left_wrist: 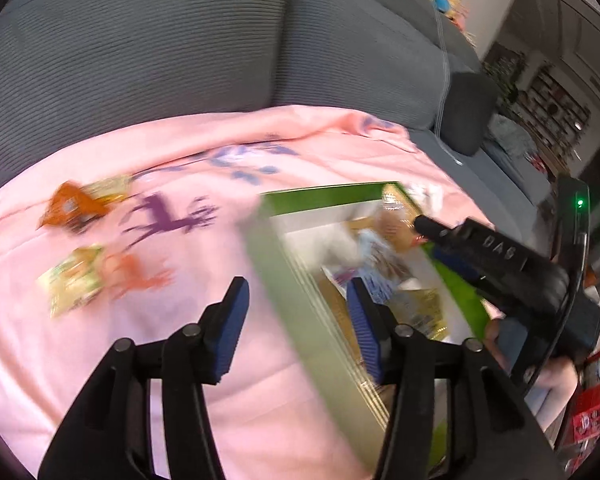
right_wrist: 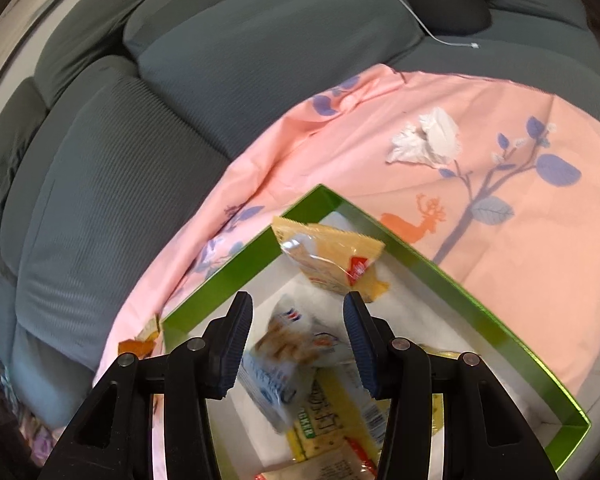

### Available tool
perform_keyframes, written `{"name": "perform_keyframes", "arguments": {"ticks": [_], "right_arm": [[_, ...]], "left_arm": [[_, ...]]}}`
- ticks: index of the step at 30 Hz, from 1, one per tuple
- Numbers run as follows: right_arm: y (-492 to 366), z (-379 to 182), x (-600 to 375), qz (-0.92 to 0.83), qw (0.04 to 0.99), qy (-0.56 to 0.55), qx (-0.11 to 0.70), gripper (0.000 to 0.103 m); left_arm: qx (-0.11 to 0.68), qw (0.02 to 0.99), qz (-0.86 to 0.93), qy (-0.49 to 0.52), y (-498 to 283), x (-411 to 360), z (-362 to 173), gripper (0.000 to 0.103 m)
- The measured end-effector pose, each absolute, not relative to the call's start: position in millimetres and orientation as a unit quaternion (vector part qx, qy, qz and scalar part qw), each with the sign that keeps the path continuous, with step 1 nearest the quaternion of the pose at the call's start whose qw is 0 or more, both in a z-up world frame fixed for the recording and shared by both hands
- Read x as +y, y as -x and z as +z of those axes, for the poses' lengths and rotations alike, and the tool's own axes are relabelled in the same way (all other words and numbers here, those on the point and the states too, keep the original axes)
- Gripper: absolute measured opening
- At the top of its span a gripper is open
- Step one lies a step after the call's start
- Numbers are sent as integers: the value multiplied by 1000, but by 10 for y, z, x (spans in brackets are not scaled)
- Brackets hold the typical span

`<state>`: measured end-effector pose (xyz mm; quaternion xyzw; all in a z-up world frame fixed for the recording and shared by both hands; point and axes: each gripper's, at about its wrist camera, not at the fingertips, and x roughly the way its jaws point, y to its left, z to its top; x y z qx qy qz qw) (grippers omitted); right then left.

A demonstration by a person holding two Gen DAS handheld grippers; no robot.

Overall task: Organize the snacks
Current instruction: 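Open the right gripper to drop the yellow pack and withdraw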

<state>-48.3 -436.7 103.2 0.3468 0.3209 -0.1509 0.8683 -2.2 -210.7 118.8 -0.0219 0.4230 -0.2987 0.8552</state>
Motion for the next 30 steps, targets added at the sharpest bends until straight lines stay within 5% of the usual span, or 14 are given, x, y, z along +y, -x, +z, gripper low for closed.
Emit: {"name": "perform_keyframes", "arguments": {"ticks": [16,30], "right_arm": [[-10,1012,-3371,-140,879,-232,391,58],[-385,942,-2593,-220,911,30,348,57]], "left_arm": [[445,877,-134,123,35,-154,631,56],[442,869,-126,182,66,234,669,57]]}}
